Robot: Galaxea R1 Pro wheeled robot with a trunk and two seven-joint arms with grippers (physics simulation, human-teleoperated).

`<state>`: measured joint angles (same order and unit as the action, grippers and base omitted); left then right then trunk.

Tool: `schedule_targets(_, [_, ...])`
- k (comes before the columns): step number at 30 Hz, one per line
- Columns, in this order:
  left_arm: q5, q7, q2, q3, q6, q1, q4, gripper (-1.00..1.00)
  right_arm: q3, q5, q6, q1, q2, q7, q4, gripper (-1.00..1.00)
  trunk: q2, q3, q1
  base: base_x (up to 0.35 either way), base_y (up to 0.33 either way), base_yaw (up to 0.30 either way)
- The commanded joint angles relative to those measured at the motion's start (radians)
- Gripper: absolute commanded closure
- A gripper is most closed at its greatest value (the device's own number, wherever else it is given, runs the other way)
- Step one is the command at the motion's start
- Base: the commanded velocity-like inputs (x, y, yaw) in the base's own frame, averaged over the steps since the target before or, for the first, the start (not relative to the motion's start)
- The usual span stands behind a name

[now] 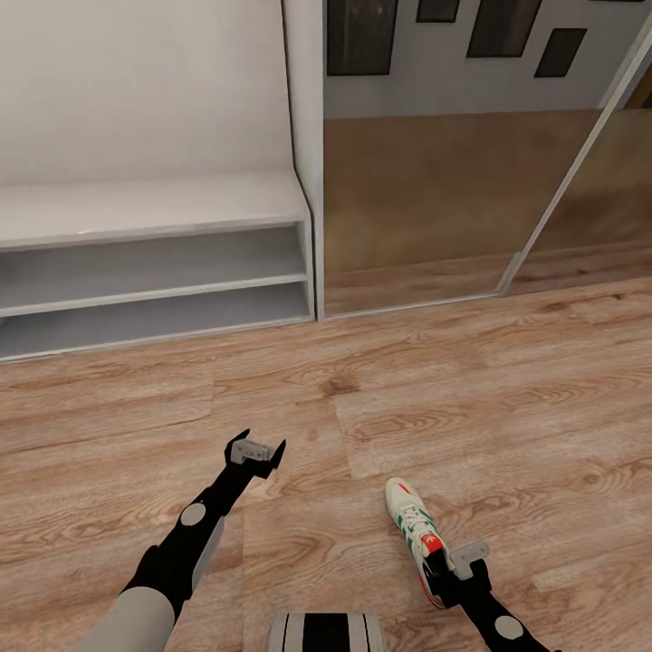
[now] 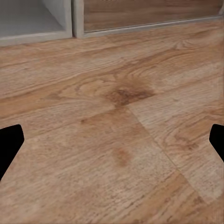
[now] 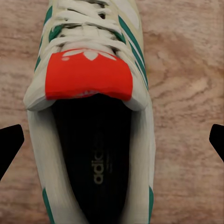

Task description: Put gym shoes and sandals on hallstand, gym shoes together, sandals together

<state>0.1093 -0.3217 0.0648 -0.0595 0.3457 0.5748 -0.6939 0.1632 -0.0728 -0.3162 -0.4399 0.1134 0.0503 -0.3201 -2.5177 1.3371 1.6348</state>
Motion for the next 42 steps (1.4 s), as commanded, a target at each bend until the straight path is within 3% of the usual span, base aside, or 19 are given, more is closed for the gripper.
schedule_targets(1, [0.01, -0.005, 0.001, -0.006, 0.003, 0.0, -0.001, -1.0, -0.002, -0.007, -0.003, 0.0, 0.0, 0.002, 0.001, -1.0, 0.0, 0.001, 0.0, 0.0, 0.0, 0.0])
schedule_targets(12, [0.01, -0.005, 0.002, -0.006, 0.001, 0.0, -0.002, -1.0, -0.002, -0.007, -0.003, 0.0, 0.0, 0.002, 0.001, -1.0, -0.002, 0.035, 0.004, 0.0, 0.0, 0.0])
schedule_targets(22, [0.01, -0.033, 0.001, -0.006, 0.0, 0.0, -0.002, -1.0, -0.002, -0.007, -0.003, 0.0, 0.0, 0.002, 0.0, -1.0, -0.002, 0.035, 0.004, 0.0, 0.0, 0.0])
schedule_targets(33, [0.01, -0.058, 0.0, -0.008, -0.002, 0.0, -0.001, -1.0, -0.002, -0.007, -0.003, 0.0, 0.0, 0.002, 0.0, -1.0, -0.005, 0.078, 0.009, 0.0, 0.0, 0.0])
schedule_targets(42, [0.01, -0.058, 0.0, -0.008, -0.002, 0.0, 0.001, -1.0, -0.003, -0.007, -0.003, 0.0, 0.0, 0.002, -0.001, -1.0, -0.005, 0.078, 0.009, 0.0, 0.0, 0.0])
